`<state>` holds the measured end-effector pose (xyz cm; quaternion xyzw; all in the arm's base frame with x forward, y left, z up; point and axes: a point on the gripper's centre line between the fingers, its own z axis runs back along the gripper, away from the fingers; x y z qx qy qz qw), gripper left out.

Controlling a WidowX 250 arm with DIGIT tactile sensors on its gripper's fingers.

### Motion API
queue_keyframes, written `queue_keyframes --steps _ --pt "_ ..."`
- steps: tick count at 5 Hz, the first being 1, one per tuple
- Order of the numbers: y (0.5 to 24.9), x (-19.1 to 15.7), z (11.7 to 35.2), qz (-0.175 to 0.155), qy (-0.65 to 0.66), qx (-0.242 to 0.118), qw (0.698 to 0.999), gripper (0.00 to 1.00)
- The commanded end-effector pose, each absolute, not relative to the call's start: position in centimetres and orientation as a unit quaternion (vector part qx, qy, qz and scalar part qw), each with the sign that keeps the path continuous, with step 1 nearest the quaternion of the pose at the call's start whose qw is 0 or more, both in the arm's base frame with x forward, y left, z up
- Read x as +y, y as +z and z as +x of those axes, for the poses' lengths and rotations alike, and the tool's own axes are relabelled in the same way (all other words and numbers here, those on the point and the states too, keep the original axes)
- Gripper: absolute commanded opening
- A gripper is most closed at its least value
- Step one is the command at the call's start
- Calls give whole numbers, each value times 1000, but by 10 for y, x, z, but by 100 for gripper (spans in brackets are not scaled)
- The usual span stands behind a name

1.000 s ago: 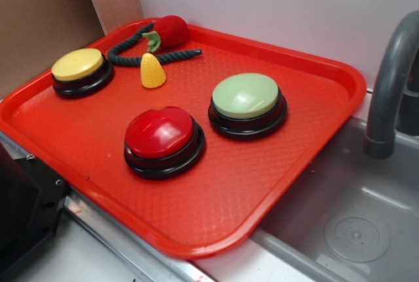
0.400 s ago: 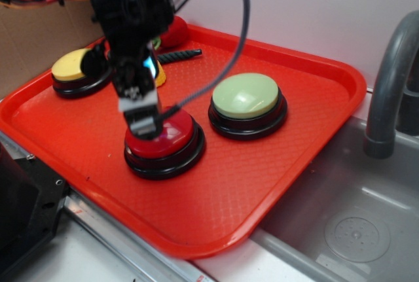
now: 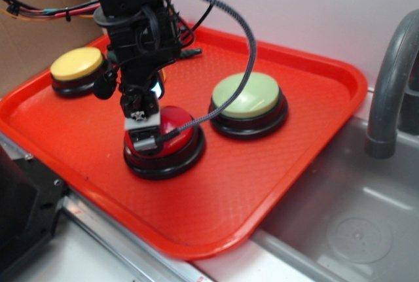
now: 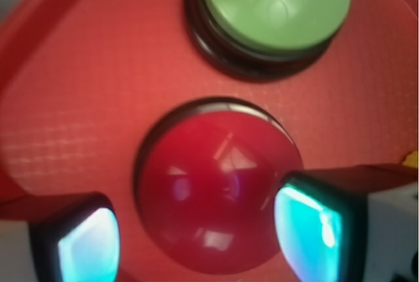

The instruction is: Push the red button.

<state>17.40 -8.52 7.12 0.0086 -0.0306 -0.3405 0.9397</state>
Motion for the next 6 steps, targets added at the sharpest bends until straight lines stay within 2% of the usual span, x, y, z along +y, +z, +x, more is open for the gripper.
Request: queue_keyframes --steps 1,2,3,4,5,6 --pt "75 -88 172 8 -339 -45 940 100" --pt "75 -88 172 8 -339 -45 940 100" --pt "55 -86 171 -18 -320 -49 946 100" --pt "42 -87 173 -25 -318 -38 947 100" --pt "41 -88 175 -29 -322 -34 946 100" --pt "55 -87 175 -19 -328 -28 944 100"
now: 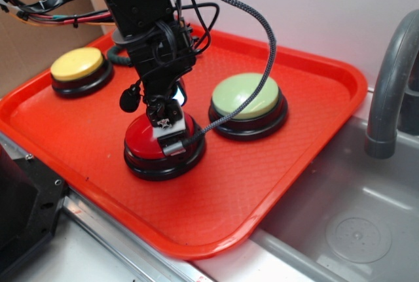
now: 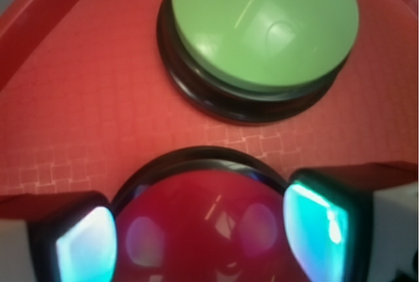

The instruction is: Push the red button.

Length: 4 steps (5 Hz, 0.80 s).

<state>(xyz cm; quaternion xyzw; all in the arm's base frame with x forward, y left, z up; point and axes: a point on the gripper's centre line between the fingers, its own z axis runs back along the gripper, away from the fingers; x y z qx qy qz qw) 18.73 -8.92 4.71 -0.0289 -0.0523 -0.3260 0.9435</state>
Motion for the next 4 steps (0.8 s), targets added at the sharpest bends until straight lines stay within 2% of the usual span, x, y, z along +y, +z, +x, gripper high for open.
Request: queue_keyframes --steps 1,2,3,4 --pt "80 -84 177 -4 -326 -17 945 100" --pt "98 -83 181 2 -317 -7 948 100" --pt "103 -85 186 -12 -322 -12 947 100" --pt "111 -85 188 -12 -312 3 950 100"
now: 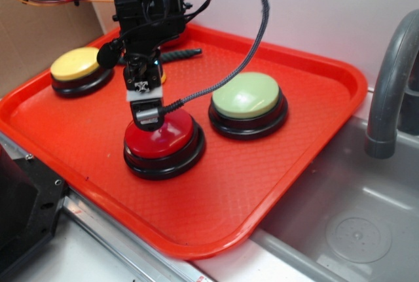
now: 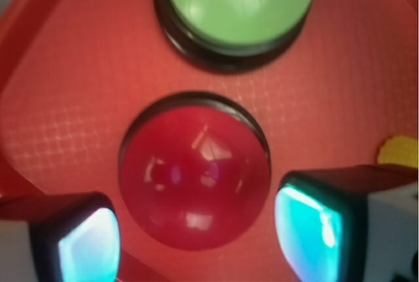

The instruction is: Push the red button.

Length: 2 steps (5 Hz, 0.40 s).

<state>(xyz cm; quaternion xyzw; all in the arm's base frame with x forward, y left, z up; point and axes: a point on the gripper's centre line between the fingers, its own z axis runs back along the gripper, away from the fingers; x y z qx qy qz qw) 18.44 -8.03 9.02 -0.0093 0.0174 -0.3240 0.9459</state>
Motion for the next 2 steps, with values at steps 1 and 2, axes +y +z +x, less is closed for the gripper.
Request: queue_keyframes --steps 1,2 --pt "118 -84 187 -6 -308 -1 951 100" --pt "125 -83 186 -7 -303 -10 953 100"
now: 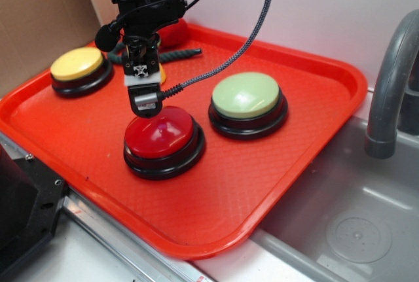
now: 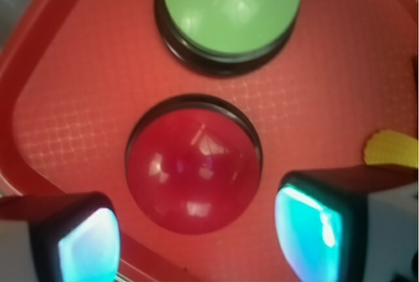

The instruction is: Push the red button.

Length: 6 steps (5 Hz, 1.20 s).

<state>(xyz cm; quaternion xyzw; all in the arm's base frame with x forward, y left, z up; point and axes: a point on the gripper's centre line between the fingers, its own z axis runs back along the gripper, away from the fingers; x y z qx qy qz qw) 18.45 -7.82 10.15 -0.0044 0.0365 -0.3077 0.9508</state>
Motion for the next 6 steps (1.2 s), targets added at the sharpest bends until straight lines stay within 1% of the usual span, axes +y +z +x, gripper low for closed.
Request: queue_keyframes --steps 1,4,6 --pt "132 -84 185 -1 -303 -16 953 100" --pt "149 -82 180 5 -293 -39 955 100" --pt "166 -81 169 12 -269 -41 962 100"
